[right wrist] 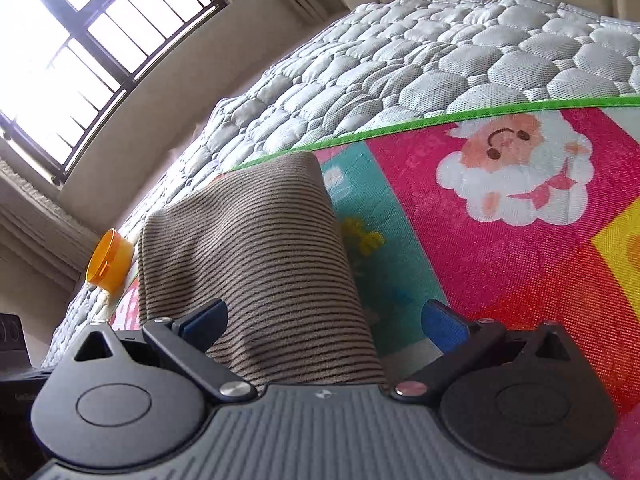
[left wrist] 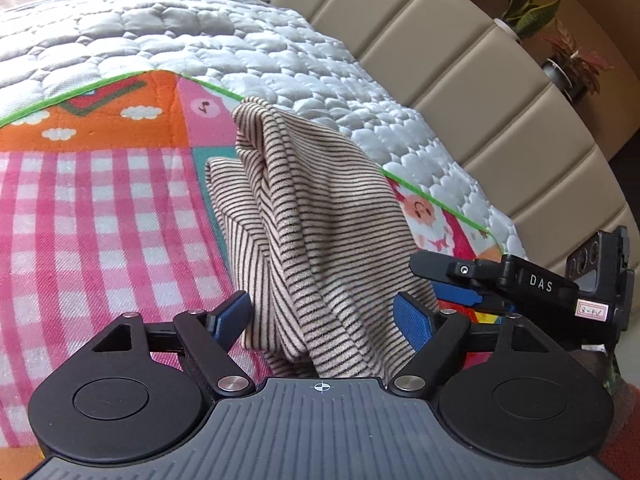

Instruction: Fold clothes

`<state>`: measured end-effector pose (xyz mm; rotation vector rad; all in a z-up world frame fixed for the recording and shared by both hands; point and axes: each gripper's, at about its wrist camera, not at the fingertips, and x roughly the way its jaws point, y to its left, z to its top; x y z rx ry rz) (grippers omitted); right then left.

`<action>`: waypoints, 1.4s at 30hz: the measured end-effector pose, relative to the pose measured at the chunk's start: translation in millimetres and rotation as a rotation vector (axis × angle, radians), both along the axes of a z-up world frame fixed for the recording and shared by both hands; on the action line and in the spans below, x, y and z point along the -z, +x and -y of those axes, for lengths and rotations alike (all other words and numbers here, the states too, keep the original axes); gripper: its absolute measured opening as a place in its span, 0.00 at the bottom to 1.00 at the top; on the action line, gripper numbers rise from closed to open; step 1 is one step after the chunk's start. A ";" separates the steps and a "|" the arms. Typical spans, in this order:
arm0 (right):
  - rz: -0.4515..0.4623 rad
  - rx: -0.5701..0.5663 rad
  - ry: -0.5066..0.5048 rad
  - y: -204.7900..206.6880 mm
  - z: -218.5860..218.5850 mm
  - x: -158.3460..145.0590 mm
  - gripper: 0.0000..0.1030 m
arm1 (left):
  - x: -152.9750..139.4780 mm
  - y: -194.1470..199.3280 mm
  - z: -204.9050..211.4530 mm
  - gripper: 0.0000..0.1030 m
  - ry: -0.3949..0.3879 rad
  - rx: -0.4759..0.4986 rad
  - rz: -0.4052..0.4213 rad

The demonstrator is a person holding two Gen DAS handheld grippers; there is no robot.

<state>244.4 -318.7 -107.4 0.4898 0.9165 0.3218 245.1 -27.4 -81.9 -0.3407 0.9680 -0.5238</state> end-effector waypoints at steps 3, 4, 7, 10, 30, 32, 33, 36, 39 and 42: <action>0.003 -0.064 -0.023 2.6 -18.7 7.2 0.90 | 14.0 6.3 -1.9 0.71 0.005 0.002 -0.037; 0.011 -0.086 -0.033 4.2 -27.7 6.7 0.87 | 17.1 8.4 -4.4 0.66 -0.008 0.001 -0.046; 0.023 -0.130 -0.050 13.7 -54.2 5.8 0.87 | 15.4 15.7 -13.4 0.59 -0.011 -0.018 -0.030; 0.047 -0.135 -0.035 33.9 -78.7 9.7 0.87 | 12.0 25.1 -29.2 0.59 0.027 -0.066 0.006; 0.251 -0.094 -0.236 -65.5 -81.1 -79.3 1.00 | -37.6 -12.6 -66.0 0.73 0.127 -0.256 0.217; 0.250 -0.083 -0.244 -92.3 -74.3 -93.4 1.00 | -57.0 -48.7 -66.5 0.91 0.142 -0.281 0.268; 0.267 -0.076 -0.245 -106.3 -72.0 -99.8 1.00 | -66.7 -68.1 -67.0 0.95 0.147 -0.295 0.293; 0.365 -0.065 -0.265 -149.2 -71.1 -117.6 1.00 | -85.4 -127.4 -71.1 1.00 0.160 -0.310 0.331; 0.414 -0.073 -0.302 -185.9 -76.7 -128.4 1.00 | -104.5 -179.0 -65.3 1.00 0.194 -0.298 0.384; 0.406 -0.082 -0.333 -213.9 -81.7 -124.0 1.00 | -110.3 -218.1 -59.1 1.00 0.221 -0.322 0.407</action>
